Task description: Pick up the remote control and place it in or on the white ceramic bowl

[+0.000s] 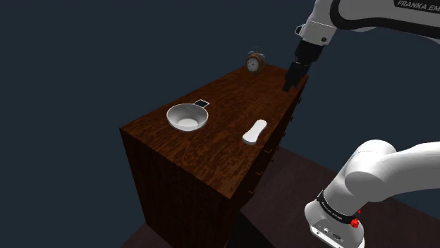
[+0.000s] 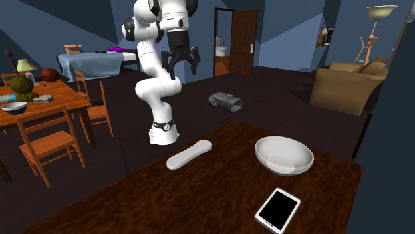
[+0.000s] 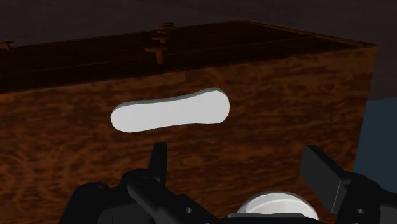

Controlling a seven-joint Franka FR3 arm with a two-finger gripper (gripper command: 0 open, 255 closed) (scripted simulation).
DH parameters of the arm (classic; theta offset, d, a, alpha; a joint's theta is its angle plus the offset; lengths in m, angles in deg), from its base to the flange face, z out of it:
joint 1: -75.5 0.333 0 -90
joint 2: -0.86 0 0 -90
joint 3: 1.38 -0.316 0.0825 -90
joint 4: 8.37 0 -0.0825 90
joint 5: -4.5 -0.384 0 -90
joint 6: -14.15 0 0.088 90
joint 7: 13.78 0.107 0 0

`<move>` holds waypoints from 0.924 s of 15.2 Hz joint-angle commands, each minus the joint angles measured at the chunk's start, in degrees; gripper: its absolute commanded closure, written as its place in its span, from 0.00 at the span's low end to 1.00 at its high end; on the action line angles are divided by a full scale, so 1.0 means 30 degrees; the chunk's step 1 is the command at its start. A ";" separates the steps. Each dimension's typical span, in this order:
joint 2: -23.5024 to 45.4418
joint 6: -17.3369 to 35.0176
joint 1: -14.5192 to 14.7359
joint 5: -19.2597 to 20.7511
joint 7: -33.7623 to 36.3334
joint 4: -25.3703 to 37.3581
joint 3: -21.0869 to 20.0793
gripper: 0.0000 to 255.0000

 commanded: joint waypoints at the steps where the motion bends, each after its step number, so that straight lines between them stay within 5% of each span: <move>1: 0.0000 0.0000 0.0000 0.0000 0.0000 0.0000 0.0000 0.00; 14: 0.4769 0.8207 -0.4248 -0.1419 1.4670 -0.3948 -0.3868 0.00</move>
